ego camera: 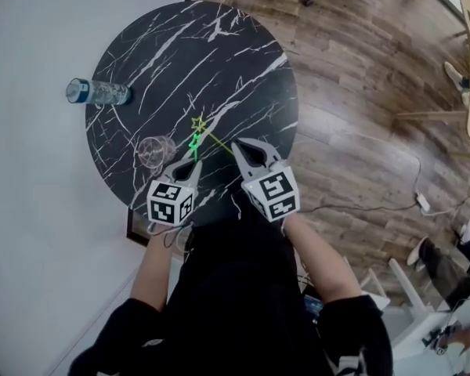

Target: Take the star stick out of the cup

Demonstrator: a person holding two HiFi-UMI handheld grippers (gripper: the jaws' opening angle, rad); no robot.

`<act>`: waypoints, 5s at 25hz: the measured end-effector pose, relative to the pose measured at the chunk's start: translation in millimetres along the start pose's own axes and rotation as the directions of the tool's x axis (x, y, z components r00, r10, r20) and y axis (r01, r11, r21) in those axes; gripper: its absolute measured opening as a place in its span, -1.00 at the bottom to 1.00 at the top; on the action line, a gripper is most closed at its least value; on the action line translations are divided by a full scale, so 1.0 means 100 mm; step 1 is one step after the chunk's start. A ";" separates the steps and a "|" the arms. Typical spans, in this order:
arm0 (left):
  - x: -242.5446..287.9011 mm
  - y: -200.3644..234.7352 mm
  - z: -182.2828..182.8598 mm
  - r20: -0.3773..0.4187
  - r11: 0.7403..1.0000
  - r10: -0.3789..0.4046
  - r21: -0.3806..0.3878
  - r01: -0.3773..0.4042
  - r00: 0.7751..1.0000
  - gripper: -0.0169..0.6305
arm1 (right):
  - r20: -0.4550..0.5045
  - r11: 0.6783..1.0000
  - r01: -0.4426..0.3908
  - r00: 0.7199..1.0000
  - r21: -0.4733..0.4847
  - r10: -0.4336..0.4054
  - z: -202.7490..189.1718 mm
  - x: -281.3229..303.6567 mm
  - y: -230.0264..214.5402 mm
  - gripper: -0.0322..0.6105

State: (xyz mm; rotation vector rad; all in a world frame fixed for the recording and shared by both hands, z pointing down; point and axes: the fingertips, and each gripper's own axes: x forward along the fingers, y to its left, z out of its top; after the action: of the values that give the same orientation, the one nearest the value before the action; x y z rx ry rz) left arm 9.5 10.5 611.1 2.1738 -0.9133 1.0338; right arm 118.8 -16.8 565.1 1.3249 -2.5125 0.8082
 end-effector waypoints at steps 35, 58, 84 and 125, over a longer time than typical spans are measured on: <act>0.68 0.21 -0.27 -0.120 0.999 -0.004 -0.051 -0.002 0.993 -0.93 | -0.120 0.998 0.006 0.993 0.067 0.002 -0.55 0.06 -0.19 -0.91; 0.79 0.19 -0.24 -0.142 0.998 0.058 -0.024 -0.062 0.988 -0.93 | -0.114 0.997 0.001 0.993 0.072 0.007 -0.59 -0.04 -0.33 -0.91; 0.05 0.25 -0.06 0.091 0.981 0.180 -0.089 -0.172 0.979 -0.95 | -0.045 0.998 -0.050 0.998 -0.045 0.048 -0.24 0.13 0.31 -0.91; -3.12 -0.29 0.46 0.745 0.958 0.251 -0.100 -0.268 0.618 -0.95 | 0.494 0.906 0.230 0.869 -0.355 -0.027 1.77 -1.56 2.21 -0.91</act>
State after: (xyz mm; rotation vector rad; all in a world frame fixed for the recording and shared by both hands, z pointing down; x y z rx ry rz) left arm -95.2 100.7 326.2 2.5686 -1.6308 0.1721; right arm 46.0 97.4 271.4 1.6675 -2.6837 -0.1056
